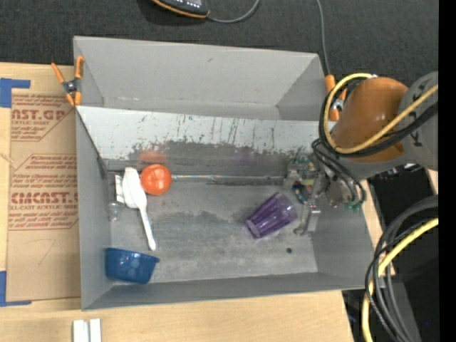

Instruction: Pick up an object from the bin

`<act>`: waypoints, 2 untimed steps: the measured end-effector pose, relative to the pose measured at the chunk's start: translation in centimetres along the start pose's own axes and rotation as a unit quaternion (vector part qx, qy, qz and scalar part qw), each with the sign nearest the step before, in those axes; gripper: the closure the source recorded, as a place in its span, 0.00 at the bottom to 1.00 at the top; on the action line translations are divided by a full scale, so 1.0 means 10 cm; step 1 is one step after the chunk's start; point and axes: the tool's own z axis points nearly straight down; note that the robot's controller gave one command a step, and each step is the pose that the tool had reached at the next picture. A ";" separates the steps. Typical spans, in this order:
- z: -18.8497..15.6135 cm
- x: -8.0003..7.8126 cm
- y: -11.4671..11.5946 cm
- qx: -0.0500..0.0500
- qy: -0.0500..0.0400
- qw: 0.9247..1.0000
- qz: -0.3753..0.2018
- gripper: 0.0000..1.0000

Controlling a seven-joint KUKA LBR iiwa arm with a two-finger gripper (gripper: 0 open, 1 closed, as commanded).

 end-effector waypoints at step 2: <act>0.63 -0.02 0.08 -0.001 -0.002 0.995 -0.103 0.00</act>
Offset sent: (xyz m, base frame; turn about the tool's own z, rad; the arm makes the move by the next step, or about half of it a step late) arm 0.0013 0.0109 -0.0573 -0.1999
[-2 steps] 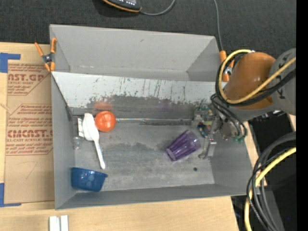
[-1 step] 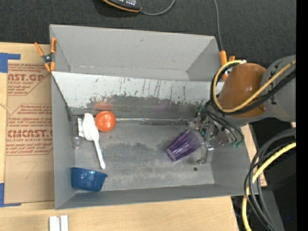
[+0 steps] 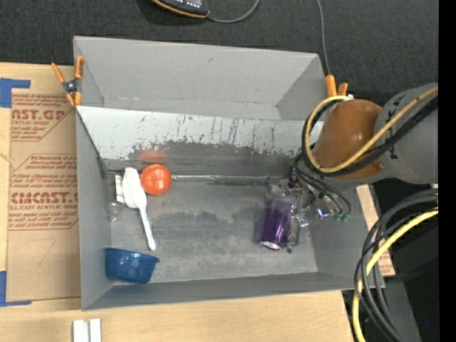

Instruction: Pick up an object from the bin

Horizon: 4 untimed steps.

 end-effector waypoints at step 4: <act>0.03 -0.01 0.45 -0.001 0.000 1.000 0.002 1.00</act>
Offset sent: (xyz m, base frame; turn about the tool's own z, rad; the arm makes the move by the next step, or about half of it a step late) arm -0.0035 0.0391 -0.0020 -0.0100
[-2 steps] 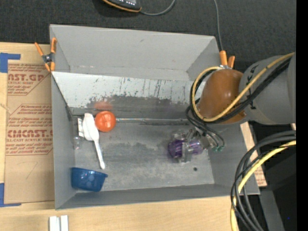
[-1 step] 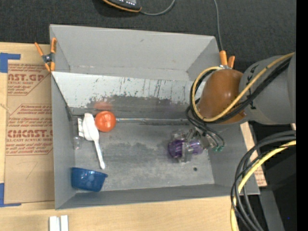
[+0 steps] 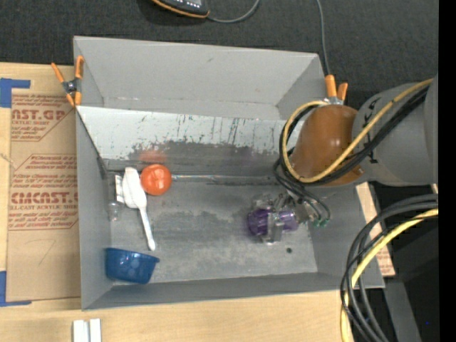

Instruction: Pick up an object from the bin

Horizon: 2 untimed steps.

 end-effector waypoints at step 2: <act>-0.34 -0.11 0.04 0.000 -0.003 1.000 -0.002 1.00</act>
Offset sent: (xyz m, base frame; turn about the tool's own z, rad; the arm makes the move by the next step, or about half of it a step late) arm 0.0057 0.0076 0.0039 -0.0058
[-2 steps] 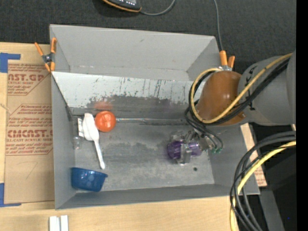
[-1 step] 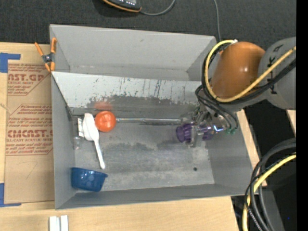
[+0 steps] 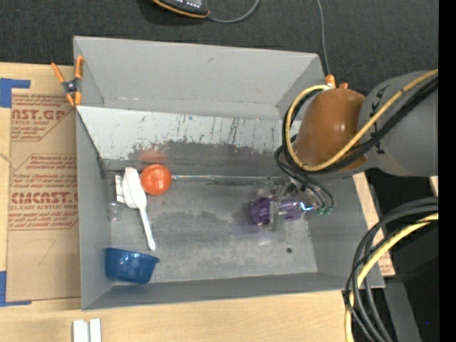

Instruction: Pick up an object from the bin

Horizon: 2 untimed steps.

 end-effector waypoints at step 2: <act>-0.25 -0.04 -0.05 0.000 0.003 1.000 0.007 1.00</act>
Offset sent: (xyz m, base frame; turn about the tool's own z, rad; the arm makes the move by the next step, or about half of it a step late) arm 0.0091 0.0108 0.0682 0.0329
